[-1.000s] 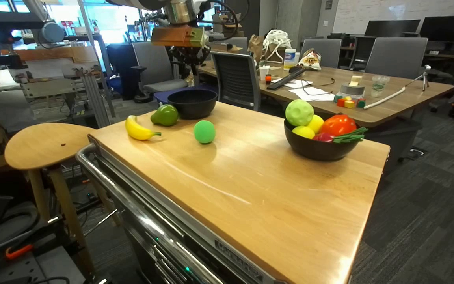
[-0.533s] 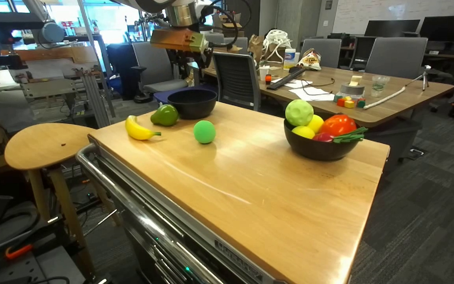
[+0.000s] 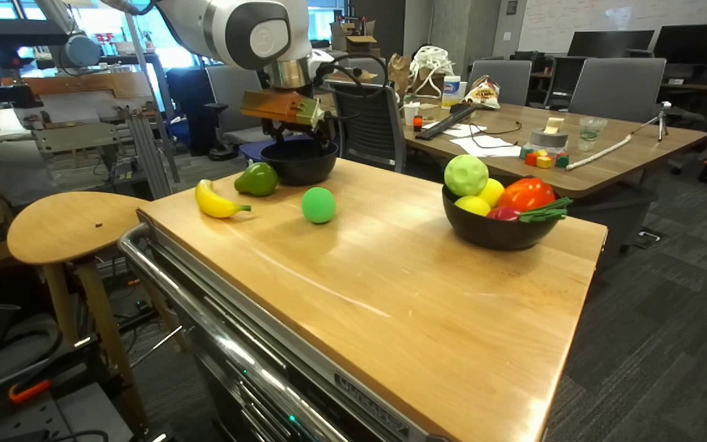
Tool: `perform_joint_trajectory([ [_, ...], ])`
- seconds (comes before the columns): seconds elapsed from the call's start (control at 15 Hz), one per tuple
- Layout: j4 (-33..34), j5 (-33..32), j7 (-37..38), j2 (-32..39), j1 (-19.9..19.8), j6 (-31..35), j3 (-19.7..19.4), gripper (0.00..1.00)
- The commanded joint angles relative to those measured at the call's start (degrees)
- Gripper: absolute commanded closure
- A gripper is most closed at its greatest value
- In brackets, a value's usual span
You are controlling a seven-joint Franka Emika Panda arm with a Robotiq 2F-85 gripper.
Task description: Remove the objects one at a time from the black bowls starting with the left bowl and place the objects on the table
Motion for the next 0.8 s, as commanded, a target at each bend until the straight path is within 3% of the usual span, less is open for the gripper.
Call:
perform_joint_trajectory([
  [0.0,3.5,-4.3,6.4,3.1,2.0,-2.0,-1.9,0.00],
  [0.07,4.1,-5.9,8.6,3.7,2.7,-2.6,-2.8,0.00],
  [0.2,5.6,-8.7,11.9,4.8,3.9,-4.8,-3.9,0.26],
  [0.4,8.8,-12.7,15.7,6.0,5.7,-12.7,-5.4,0.48],
  [0.6,12.0,-16.1,17.4,7.0,7.3,-19.6,-5.8,0.51],
  [0.67,13.1,-17.0,17.6,7.4,7.6,-21.4,-5.7,0.46],
  [0.73,13.9,-17.7,17.8,7.7,8.0,-22.9,-5.6,0.51],
])
